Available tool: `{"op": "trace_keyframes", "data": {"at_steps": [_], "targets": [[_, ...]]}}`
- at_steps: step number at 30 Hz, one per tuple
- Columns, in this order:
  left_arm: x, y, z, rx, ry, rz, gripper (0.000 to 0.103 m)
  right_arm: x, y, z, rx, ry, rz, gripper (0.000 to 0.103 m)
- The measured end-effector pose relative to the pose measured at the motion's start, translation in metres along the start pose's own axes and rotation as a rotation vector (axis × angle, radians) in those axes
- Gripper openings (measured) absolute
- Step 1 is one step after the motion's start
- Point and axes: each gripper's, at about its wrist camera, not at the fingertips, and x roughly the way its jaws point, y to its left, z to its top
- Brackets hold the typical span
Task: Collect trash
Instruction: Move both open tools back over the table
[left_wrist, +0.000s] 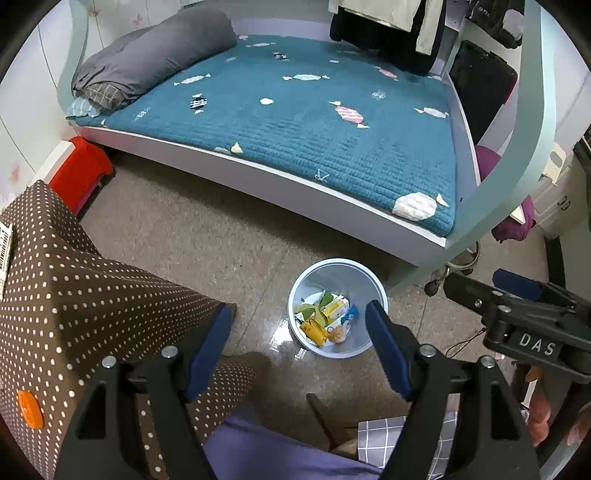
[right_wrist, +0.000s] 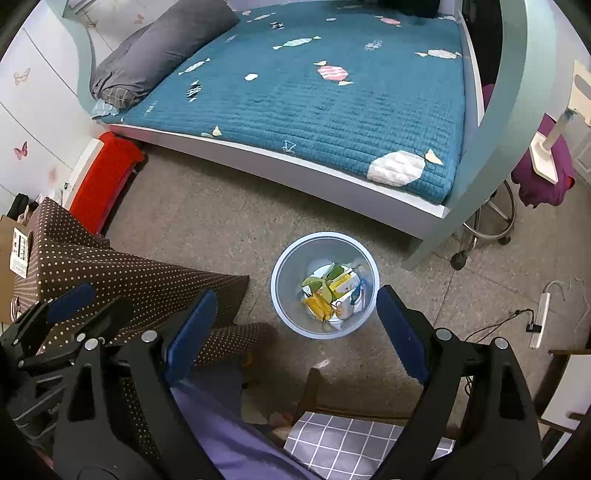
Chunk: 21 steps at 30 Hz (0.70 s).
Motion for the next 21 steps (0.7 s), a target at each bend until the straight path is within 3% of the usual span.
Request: {"op": "trace_keyframes", "data": {"at_steps": [21], "targets": [[-0.069,0.043,-0.021,-0.082,-0.132,0.040,0.073,-0.032,0.069,-0.011,-0.142,-0.051,0.059,0.087]]}}
